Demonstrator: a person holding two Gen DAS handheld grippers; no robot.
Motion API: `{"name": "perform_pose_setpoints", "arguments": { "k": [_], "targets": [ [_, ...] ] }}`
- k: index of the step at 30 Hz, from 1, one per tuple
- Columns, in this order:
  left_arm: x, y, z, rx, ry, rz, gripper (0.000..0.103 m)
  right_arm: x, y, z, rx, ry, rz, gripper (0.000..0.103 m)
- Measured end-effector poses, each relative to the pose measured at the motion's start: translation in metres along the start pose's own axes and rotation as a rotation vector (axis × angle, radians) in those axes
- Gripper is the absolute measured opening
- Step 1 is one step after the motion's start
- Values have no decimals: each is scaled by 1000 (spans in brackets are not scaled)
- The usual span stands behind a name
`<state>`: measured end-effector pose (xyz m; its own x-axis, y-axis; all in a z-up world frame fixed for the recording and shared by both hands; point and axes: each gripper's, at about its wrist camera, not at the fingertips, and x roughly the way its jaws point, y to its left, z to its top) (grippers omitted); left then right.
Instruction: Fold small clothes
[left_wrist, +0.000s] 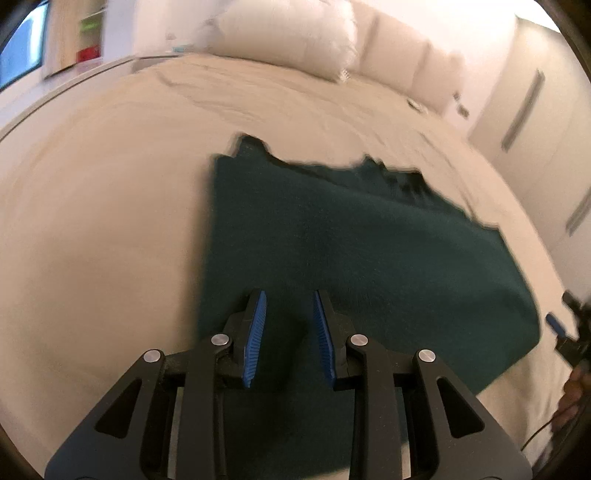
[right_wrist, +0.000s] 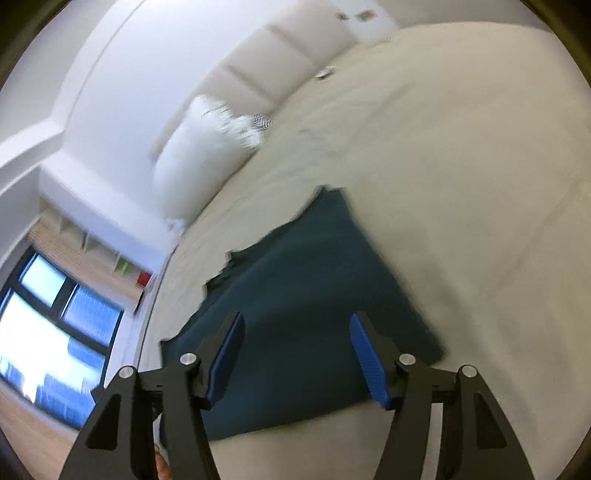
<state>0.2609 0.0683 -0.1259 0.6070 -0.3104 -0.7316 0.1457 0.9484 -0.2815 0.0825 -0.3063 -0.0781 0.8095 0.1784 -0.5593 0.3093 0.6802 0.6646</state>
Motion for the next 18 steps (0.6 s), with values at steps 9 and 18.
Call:
{"name": "perform_pose_setpoints", "arguments": {
  "k": [9,18],
  "targets": [
    [-37,72,-10,-270,23,-105,83,38,53,-31,-113,136,163,65],
    [1,87,-2,-383,222,-313,83,59,75,-37,-126,227,252,65]
  ]
}}
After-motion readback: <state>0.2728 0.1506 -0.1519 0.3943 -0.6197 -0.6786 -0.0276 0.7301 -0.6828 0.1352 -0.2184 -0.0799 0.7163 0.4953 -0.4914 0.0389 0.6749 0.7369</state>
